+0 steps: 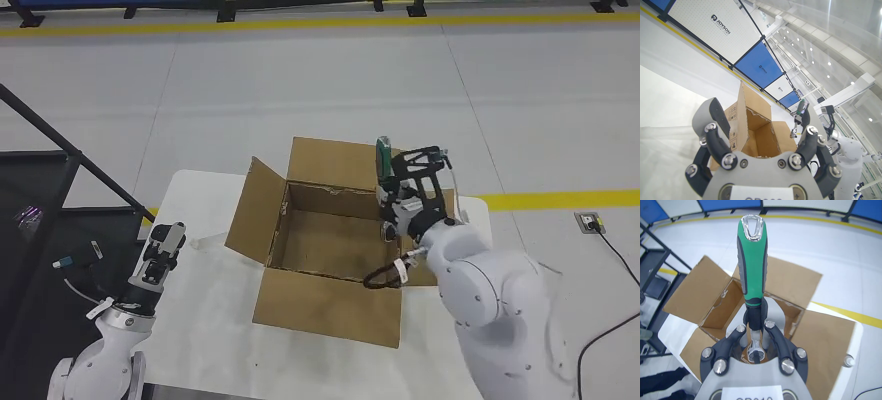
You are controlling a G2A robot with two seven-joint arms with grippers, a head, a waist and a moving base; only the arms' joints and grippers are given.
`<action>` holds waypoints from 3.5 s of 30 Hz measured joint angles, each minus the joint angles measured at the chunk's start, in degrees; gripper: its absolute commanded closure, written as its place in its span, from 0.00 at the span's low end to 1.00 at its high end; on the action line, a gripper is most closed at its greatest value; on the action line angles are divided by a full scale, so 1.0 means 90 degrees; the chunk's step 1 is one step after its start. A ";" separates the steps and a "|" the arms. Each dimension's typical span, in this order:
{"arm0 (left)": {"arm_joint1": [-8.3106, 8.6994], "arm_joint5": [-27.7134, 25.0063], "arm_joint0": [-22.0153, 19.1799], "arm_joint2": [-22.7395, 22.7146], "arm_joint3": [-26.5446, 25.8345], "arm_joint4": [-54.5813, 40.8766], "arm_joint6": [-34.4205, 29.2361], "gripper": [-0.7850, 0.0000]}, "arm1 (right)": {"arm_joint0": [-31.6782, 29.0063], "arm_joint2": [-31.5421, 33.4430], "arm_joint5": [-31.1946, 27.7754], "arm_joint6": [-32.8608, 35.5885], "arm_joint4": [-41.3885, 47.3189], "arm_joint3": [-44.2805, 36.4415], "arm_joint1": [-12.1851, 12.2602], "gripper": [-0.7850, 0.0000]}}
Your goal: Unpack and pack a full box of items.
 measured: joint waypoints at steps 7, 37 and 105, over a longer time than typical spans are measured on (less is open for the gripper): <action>0.0000 0.0000 0.0000 0.0000 0.0000 0.0000 0.0000 0.00 | -0.1010 0.1510 0.0277 0.0164 -0.0256 -0.1044 0.0143 1.00; 0.0000 0.0000 0.0000 0.0000 0.0000 0.0000 0.0000 0.00 | -0.0859 0.3114 -0.0534 0.0838 0.0177 0.3574 0.0545 1.00; 0.0000 0.0000 0.0000 0.0000 0.0000 0.0000 0.0000 0.00 | -0.0487 0.2009 -0.0625 0.0377 0.2856 0.1816 0.0910 0.00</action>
